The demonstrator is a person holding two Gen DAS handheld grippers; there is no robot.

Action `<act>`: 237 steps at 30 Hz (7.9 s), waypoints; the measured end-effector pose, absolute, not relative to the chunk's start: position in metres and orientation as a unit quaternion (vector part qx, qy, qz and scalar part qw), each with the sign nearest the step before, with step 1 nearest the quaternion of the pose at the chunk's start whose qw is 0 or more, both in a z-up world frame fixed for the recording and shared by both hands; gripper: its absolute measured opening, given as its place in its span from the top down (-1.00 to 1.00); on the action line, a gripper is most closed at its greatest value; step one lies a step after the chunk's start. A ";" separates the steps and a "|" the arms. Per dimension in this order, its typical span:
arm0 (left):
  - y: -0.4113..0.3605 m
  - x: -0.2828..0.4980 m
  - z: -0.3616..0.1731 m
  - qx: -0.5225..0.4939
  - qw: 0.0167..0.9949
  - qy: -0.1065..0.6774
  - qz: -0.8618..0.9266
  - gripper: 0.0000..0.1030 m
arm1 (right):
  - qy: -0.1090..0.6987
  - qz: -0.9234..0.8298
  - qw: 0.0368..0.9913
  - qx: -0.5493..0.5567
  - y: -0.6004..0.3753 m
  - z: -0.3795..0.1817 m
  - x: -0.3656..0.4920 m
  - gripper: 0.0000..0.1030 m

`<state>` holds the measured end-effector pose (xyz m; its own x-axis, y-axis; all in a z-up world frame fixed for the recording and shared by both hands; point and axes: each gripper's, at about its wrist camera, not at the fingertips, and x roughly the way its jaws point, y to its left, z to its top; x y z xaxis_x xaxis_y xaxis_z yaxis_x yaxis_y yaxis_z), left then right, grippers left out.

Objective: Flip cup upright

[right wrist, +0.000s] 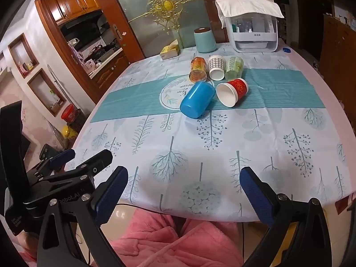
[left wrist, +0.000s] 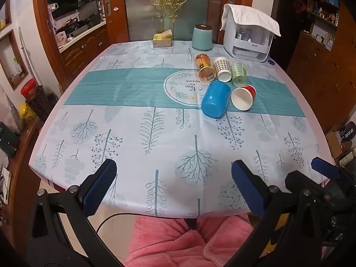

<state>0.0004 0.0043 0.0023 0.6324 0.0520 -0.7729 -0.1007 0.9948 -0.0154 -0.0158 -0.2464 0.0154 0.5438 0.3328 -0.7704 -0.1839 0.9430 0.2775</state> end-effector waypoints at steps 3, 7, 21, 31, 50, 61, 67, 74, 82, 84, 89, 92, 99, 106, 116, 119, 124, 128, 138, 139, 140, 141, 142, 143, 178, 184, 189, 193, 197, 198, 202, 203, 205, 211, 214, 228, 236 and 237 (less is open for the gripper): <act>0.003 -0.001 0.004 -0.023 0.905 0.423 0.045 -0.99 | 0.456 0.150 0.873 0.083 -0.246 0.015 -0.015 -0.97; 0.003 -0.002 0.006 -0.021 0.904 0.424 0.046 -0.99 | 0.464 0.154 0.868 0.085 -0.244 0.011 -0.014 -0.97; 0.002 -0.011 0.007 -0.024 0.903 0.428 0.035 -0.99 | 0.469 0.158 0.864 0.091 -0.241 0.006 -0.018 -0.97; 0.011 -0.030 0.008 -0.051 0.908 0.415 0.019 -0.99 | 0.475 0.168 0.857 0.109 -0.243 0.000 -0.031 -0.97; 0.026 -0.023 -0.010 -0.102 0.885 0.455 0.012 -0.99 | 0.433 0.155 0.865 0.201 -0.293 -0.017 -0.036 -0.97; 0.010 0.076 -0.034 -0.025 0.856 0.512 0.067 -0.99 | 0.445 0.114 0.859 0.226 -0.320 -0.051 0.035 -0.97; -0.016 0.144 -0.041 0.022 0.840 0.541 0.028 -0.97 | 0.461 0.119 0.847 0.237 -0.335 -0.074 0.104 -0.97; -0.048 0.250 -0.018 -0.001 0.835 0.550 -0.025 -0.96 | 0.436 0.079 0.865 0.235 -0.355 -0.052 0.207 -0.97; -0.088 0.343 -0.003 -0.010 0.842 0.536 -0.064 -0.96 | 0.444 0.067 0.855 0.258 -0.383 -0.032 0.329 -0.97; -0.097 0.373 -0.009 -0.020 0.833 0.547 -0.078 -0.96 | 0.444 0.076 0.851 0.271 -0.393 -0.031 0.358 -0.97; -0.103 0.433 -0.040 -0.063 0.807 0.579 -0.095 -0.96 | 0.435 0.104 0.850 0.279 -0.406 -0.042 0.404 -0.97; -0.107 0.465 -0.064 -0.076 0.793 0.596 -0.104 -0.90 | 0.433 0.141 0.843 0.285 -0.409 -0.058 0.421 -0.97; -0.121 0.510 -0.110 -0.090 0.770 0.622 -0.107 -0.69 | 0.460 0.167 0.817 0.305 -0.408 -0.083 0.446 -0.97; -0.137 0.531 -0.132 -0.061 0.772 0.627 -0.086 -0.45 | 0.473 0.170 0.813 0.293 -0.399 -0.093 0.436 -0.97; -0.131 0.523 -0.124 -0.108 0.774 0.615 -0.107 -0.02 | 0.472 0.180 0.808 0.304 -0.400 -0.092 0.432 -0.97; -0.128 0.509 -0.092 -0.092 0.793 0.591 -0.116 -0.02 | 0.467 0.183 0.809 0.308 -0.402 -0.088 0.428 -0.97; -0.113 0.475 -0.038 -0.069 0.826 0.549 -0.105 -0.02 | 0.463 0.179 0.812 0.307 -0.402 -0.078 0.418 -0.97; -0.090 0.435 -0.002 -0.090 0.837 0.528 -0.115 -0.02 | 0.458 0.178 0.818 0.299 -0.397 -0.063 0.407 -0.97; -0.050 0.313 0.017 -0.148 0.836 0.510 -0.139 -0.02 | 0.440 0.182 0.840 0.261 -0.357 -0.034 0.330 -0.97; -0.049 0.298 0.016 -0.155 0.834 0.509 -0.147 -0.02 | 0.438 0.183 0.841 0.261 -0.354 -0.033 0.321 -0.97; -0.051 0.288 0.013 -0.158 0.833 0.508 -0.151 -0.02 | 0.436 0.181 0.841 0.265 -0.351 -0.033 0.309 -0.97; -0.051 0.278 0.011 -0.159 0.832 0.509 -0.154 -0.02 | 0.437 0.179 0.840 0.268 -0.350 -0.033 0.295 -0.97; -0.053 0.268 0.007 -0.160 0.832 0.508 -0.155 -0.02 | 0.439 0.179 0.838 0.270 -0.349 -0.034 0.286 -0.97; -0.054 0.253 0.004 -0.158 0.832 0.509 -0.154 -0.02 | 0.443 0.177 0.835 0.274 -0.348 -0.035 0.272 -0.97; -0.082 0.121 -0.154 -0.148 0.742 0.647 -0.098 -0.11 | 0.535 0.162 0.777 0.289 -0.316 -0.073 0.129 -0.97; -0.081 0.114 -0.142 -0.134 0.753 0.637 -0.095 -0.15 | 0.555 0.165 0.767 0.276 -0.305 -0.089 0.135 -0.97; -0.069 0.103 -0.120 -0.154 0.759 0.619 -0.132 -0.26 | 0.582 0.193 0.738 0.282 -0.281 -0.110 0.141 -0.97; -0.055 0.092 -0.114 -0.157 0.768 0.608 -0.127 -0.28 | 0.601 0.204 0.723 0.271 -0.256 -0.126 0.146 -0.97; -0.034 0.086 -0.116 -0.165 0.775 0.602 -0.100 -0.28 | 0.617 0.195 0.723 0.242 -0.238 -0.140 0.150 -0.85; -0.030 0.086 -0.116 -0.172 0.775 0.600 -0.099 -0.28 | 0.620 0.189 0.725 0.234 -0.235 -0.143 0.150 -0.71; -0.014 0.083 -0.120 -0.195 0.773 0.597 -0.094 -0.28 | 0.629 0.168 0.724 0.228 -0.227 -0.160 0.156 -0.34; -0.011 0.083 -0.121 -0.196 0.774 0.595 -0.095 -0.28 | 0.626 0.172 0.724 0.233 -0.226 -0.161 0.156 -0.33; -0.008 0.084 -0.122 -0.196 0.774 0.594 -0.097 -0.28 | 0.620 0.185 0.729 0.224 -0.222 -0.161 0.156 -0.31; -0.004 0.085 -0.126 -0.206 0.773 0.593 -0.097 -0.28 | 0.559 0.183 0.792 0.164 -0.217 -0.136 0.144 -0.26; -0.003 0.085 -0.127 -0.202 0.776 0.590 -0.095 -0.28 | 0.509 0.194 0.823 0.162 -0.222 -0.125 0.135 -0.26; 0.010 0.090 -0.140 -0.220 0.770 0.594 -0.073 -0.28 | 0.214 0.144 0.965 0.037 -0.220 -0.114 0.069 -0.26; 0.010 0.091 -0.141 -0.219 0.771 0.593 -0.072 -0.28 | 0.235 0.162 0.958 0.012 -0.199 -0.137 0.064 -0.28; 0.010 0.091 -0.141 -0.218 0.772 0.592 -0.073 -0.28 | 0.239 0.165 0.957 0.011 -0.197 -0.139 0.062 -0.28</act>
<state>0.0906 0.0099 -0.1406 0.2883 -0.3711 -0.8827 -0.1463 0.8940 -0.4236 0.0623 -0.1970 -0.1391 0.8318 0.3205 -0.4532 -0.3099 0.9455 0.0998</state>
